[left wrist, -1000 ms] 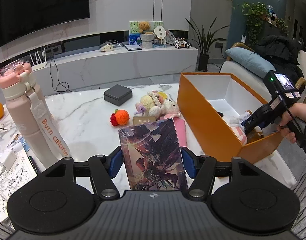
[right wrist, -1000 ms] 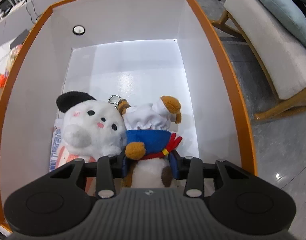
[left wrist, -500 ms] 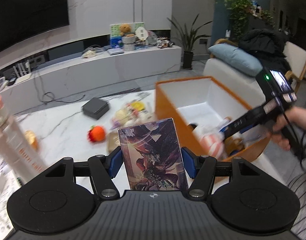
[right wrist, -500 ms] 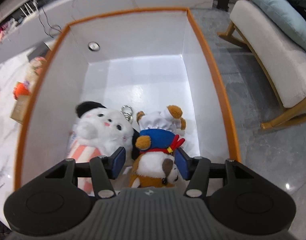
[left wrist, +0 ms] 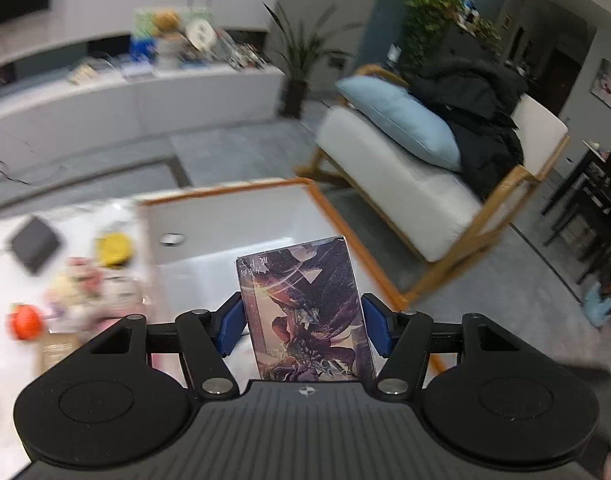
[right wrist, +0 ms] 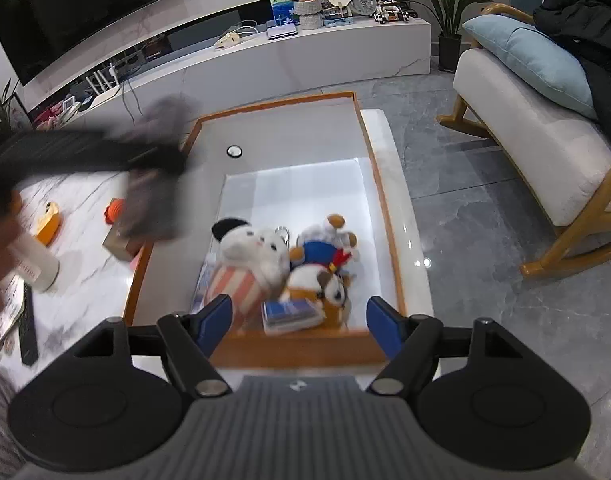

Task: Organize objects
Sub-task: 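Carry the card deck box into the orange box and open the left gripper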

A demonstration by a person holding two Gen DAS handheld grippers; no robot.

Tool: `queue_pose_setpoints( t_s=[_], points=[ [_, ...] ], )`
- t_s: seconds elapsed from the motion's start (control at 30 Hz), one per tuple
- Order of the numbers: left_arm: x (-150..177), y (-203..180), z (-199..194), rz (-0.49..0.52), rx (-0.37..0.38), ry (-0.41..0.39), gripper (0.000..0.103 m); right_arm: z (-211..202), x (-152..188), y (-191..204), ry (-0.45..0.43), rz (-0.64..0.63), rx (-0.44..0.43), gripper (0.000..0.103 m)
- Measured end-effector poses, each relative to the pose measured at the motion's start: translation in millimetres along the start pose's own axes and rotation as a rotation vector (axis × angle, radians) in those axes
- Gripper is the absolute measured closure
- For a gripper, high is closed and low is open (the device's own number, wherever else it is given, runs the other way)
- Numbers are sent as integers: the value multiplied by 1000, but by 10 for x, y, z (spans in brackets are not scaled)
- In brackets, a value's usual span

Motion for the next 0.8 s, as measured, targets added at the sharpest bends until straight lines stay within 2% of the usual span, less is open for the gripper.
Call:
queue_pose_setpoints(
  t_s=[0.07,0.23,0.43,0.5,0.57,0.73,0.8],
  points=[
    [-78,-120,253,4,-3,34,31,-62,53,-33,3,-5,2,27],
    [-208,-208,822,31,-129,83,31,-163,183,-115,2,4,2,27],
    [-175,-178,1527,45,-288,235,31,-156,251,-112,6,9,-31,27],
    [-151,-153,1671,35,-325,265,32,-148,258,-94,2,12,-35,27],
    [-137,-117,1778,14,-331,295,32,-150,260,-78,-1,14,-44,27],
    [-66,-56,2020,-5,-278,407,34,-134,236,-34,-4,15,-57,27],
    [-36,-27,2026,-10,-285,400,31,-135,231,-18,-7,17,-59,27]
  ],
)
Point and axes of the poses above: each gripper's, at about its wrist camera, not at the fingertips, and z roughly the way its jaws point, y to its left, x to its underside, the point moved 1 cm from there along z, roughly the way its jaws point, and after that the axes turned 7 degrees about -x, right-handed, at the moved point
